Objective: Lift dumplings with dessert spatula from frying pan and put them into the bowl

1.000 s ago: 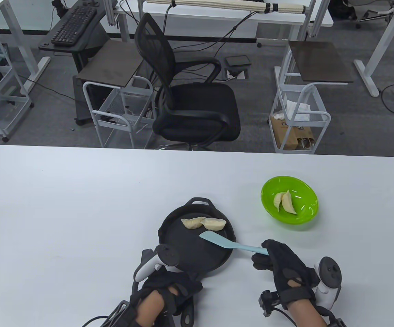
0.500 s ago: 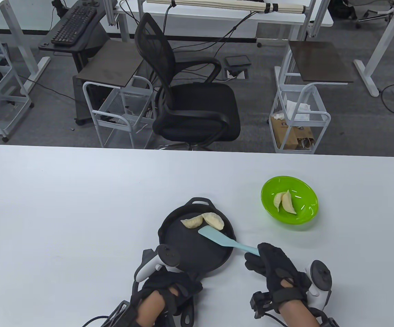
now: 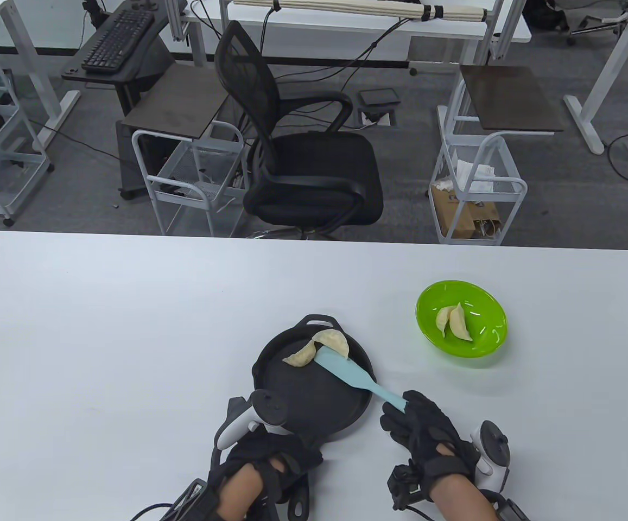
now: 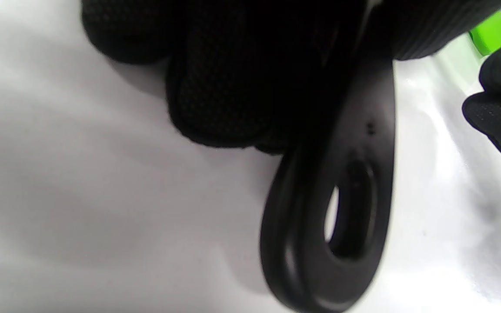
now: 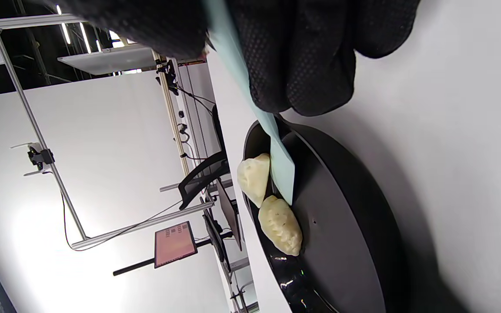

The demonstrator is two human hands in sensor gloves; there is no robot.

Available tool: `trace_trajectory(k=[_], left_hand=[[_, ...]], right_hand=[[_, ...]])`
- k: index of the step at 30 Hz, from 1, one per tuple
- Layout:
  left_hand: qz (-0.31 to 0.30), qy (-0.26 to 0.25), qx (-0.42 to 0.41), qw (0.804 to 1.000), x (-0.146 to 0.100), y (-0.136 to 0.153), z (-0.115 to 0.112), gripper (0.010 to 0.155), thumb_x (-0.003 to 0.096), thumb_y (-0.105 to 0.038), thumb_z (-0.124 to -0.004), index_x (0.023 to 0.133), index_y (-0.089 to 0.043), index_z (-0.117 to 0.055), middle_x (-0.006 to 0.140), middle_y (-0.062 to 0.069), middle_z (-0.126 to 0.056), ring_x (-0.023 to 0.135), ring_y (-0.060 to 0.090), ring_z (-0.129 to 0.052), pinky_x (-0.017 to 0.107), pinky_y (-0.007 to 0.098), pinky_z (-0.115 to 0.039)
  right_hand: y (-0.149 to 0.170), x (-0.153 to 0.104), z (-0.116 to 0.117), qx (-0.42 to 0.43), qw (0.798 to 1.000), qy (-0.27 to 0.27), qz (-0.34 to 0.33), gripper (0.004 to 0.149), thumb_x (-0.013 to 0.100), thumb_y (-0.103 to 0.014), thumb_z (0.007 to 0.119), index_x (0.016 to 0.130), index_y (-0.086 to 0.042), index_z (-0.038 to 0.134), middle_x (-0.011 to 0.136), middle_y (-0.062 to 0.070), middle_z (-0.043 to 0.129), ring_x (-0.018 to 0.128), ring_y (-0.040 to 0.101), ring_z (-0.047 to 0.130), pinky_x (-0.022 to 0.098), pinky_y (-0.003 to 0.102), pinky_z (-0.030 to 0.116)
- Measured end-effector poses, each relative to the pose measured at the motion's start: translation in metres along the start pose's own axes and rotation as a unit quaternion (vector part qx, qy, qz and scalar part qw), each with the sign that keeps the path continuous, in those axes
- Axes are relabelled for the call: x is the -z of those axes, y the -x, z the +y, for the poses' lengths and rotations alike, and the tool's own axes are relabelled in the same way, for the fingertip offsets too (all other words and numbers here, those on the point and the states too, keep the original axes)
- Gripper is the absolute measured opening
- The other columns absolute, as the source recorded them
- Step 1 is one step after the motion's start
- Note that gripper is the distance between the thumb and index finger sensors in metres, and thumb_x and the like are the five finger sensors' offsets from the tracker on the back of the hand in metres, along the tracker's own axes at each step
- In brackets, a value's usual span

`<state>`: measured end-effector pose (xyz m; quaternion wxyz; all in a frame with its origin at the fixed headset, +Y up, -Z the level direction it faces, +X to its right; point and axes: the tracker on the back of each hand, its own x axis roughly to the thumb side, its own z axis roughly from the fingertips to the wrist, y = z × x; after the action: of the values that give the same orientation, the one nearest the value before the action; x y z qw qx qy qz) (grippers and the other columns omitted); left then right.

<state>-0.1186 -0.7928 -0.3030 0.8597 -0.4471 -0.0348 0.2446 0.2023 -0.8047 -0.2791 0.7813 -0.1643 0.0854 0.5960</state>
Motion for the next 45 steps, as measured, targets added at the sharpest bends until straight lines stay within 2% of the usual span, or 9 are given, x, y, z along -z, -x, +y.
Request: trace_trajectory(k=[10,20,34,45], left_hand=[[0.009,-0.018,0.023,1.0,-0.003,-0.007,-0.003,0.064,0.0477,-0.07,-0.073,0.093,-0.026,-0.067,0.061,-0.01,-0.107,0.046,0.017,-0.104,0.048,0.043,-0.079],[0.053,-0.101,0.093,0.989,-0.016,-0.018,-0.003,0.065,0.0481,-0.069,-0.073,0.095,-0.024,-0.068,0.062,-0.009,-0.107,0.05,0.019,-0.103,0.061,0.049,-0.073],[0.05,-0.085,0.087,0.991,-0.015,-0.014,-0.001,0.066,0.048,-0.07,-0.071,0.096,-0.025,-0.067,0.061,-0.01,-0.106,0.051,0.019,-0.103,0.059,0.048,-0.074],[0.048,-0.083,0.087,0.992,-0.015,-0.014,-0.001,0.066,0.048,-0.07,-0.071,0.096,-0.025,-0.066,0.061,-0.011,-0.106,0.051,0.019,-0.102,0.059,0.047,-0.074]], right_hand=[[0.008,0.006,0.004,0.039,0.998,-0.04,0.007,0.058,0.058,-0.032,0.069,0.104,-0.005,0.046,0.098,0.026,0.067,0.088,0.051,0.073,0.072,0.065,0.052],[0.005,0.003,0.0,0.027,0.999,-0.037,-0.006,0.056,0.058,-0.03,0.069,0.105,-0.009,0.049,0.099,0.026,0.065,0.088,0.052,0.071,0.071,0.066,0.052],[0.005,0.006,0.001,0.039,0.998,-0.05,-0.007,0.055,0.058,-0.031,0.067,0.104,-0.01,0.046,0.1,0.025,0.063,0.088,0.051,0.07,0.071,0.065,0.051],[-0.01,0.002,-0.005,0.079,0.995,-0.039,-0.049,0.054,0.058,-0.032,0.067,0.104,-0.012,0.047,0.1,0.024,0.064,0.088,0.05,0.071,0.071,0.065,0.052]])
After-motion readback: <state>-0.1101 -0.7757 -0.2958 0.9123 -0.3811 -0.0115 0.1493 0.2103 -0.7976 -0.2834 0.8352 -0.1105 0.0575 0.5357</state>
